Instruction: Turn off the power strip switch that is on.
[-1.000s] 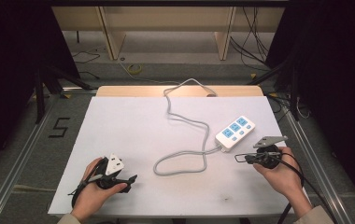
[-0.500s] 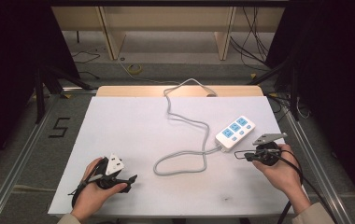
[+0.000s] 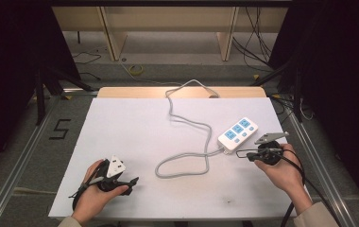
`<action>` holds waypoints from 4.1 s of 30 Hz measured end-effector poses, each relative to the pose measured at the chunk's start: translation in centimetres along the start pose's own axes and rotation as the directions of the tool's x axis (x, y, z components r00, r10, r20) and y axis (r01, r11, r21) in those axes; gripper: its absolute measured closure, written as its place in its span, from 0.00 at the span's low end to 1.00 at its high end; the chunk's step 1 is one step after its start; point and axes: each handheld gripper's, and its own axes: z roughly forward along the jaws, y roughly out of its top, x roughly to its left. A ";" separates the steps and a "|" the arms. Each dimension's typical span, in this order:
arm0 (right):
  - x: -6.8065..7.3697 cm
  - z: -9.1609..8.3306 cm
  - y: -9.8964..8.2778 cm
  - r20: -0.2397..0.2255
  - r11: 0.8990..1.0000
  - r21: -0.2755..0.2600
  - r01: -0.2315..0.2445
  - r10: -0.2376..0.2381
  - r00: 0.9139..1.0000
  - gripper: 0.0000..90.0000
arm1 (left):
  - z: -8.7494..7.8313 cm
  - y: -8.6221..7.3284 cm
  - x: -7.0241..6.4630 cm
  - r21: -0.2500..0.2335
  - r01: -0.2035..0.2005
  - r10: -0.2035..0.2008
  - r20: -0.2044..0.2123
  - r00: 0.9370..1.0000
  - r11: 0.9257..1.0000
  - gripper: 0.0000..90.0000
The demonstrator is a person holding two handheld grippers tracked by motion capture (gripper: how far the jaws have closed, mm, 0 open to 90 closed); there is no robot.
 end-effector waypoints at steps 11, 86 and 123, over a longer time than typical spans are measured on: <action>-0.3 0.2 0.4 -0.002 1.000 0.003 -0.013 0.013 1.000 1.00 | 0.0 0.0 0.0 -0.002 0.000 0.000 -0.001 1.000 1.000 0.21; -3.4 2.8 5.2 0.017 0.996 0.072 -0.054 0.053 0.998 1.00 | 0.1 0.0 0.0 -0.006 0.005 -0.005 -0.003 1.000 1.000 0.22; -4.1 4.4 7.4 0.021 0.991 0.125 -0.051 0.049 0.999 1.00 | 0.0 0.1 0.0 -0.006 0.000 0.000 -0.005 1.000 1.000 0.22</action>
